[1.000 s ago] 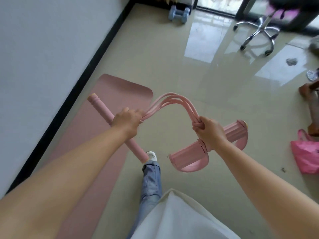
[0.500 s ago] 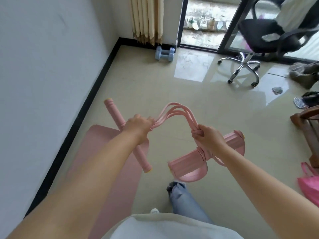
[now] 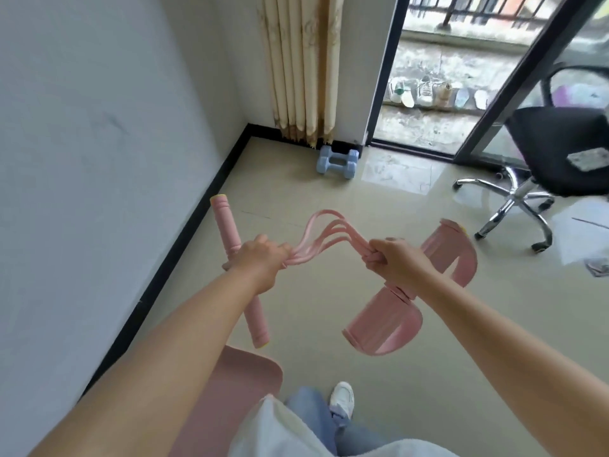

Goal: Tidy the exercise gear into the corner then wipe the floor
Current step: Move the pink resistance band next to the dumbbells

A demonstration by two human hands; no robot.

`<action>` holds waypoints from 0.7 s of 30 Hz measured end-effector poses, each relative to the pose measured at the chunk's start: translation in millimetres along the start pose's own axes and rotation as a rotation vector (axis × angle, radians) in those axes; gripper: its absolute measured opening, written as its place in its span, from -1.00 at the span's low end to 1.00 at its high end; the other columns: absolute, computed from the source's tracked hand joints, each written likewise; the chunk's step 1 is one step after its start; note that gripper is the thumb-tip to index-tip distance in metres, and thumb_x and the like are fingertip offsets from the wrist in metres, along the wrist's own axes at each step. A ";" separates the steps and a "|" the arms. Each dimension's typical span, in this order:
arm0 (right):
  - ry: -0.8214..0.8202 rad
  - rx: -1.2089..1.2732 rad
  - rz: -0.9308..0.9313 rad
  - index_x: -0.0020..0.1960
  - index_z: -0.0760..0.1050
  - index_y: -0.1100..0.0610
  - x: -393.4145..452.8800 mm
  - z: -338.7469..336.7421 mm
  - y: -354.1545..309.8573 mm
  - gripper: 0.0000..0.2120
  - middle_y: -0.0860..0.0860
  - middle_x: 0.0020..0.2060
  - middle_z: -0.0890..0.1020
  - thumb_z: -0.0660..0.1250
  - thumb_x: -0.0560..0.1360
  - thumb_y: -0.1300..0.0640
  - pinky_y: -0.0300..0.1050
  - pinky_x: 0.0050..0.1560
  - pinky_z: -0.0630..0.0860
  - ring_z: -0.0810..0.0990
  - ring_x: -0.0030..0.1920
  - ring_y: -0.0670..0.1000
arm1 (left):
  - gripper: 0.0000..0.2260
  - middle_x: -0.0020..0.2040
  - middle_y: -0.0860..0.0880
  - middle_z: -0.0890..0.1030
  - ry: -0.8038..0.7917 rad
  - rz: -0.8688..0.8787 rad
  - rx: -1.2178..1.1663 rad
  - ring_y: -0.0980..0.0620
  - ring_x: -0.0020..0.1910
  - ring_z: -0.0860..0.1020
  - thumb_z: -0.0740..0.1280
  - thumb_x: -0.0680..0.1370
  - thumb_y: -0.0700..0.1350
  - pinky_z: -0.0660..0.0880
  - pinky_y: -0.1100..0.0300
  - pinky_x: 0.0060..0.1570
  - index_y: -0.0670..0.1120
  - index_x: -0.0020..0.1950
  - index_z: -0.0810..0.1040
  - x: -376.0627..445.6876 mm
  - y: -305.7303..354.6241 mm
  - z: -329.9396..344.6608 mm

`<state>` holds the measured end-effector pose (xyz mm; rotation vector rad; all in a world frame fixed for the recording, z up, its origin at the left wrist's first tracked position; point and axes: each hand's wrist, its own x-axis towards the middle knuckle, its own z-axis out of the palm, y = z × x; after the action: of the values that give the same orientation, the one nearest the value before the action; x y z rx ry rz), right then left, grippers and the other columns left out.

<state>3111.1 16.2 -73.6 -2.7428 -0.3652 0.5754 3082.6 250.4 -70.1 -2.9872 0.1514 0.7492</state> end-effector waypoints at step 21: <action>-0.119 -0.110 -0.094 -0.04 0.46 0.10 433.8 -124.3 32.2 -0.94 -0.05 -0.16 0.41 0.27 0.54 0.11 -0.24 -0.13 0.28 0.34 -0.06 -0.04 | -0.65 0.22 0.02 0.50 -0.042 0.257 0.186 -0.02 0.30 0.37 0.13 0.54 -0.35 0.32 0.14 0.18 -0.03 0.23 0.46 413.7 -146.9 -175.4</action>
<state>3554.4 89.1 -126.6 -2.7838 -0.5668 0.7155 3543.6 348.8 -106.7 -2.8036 0.5778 0.7710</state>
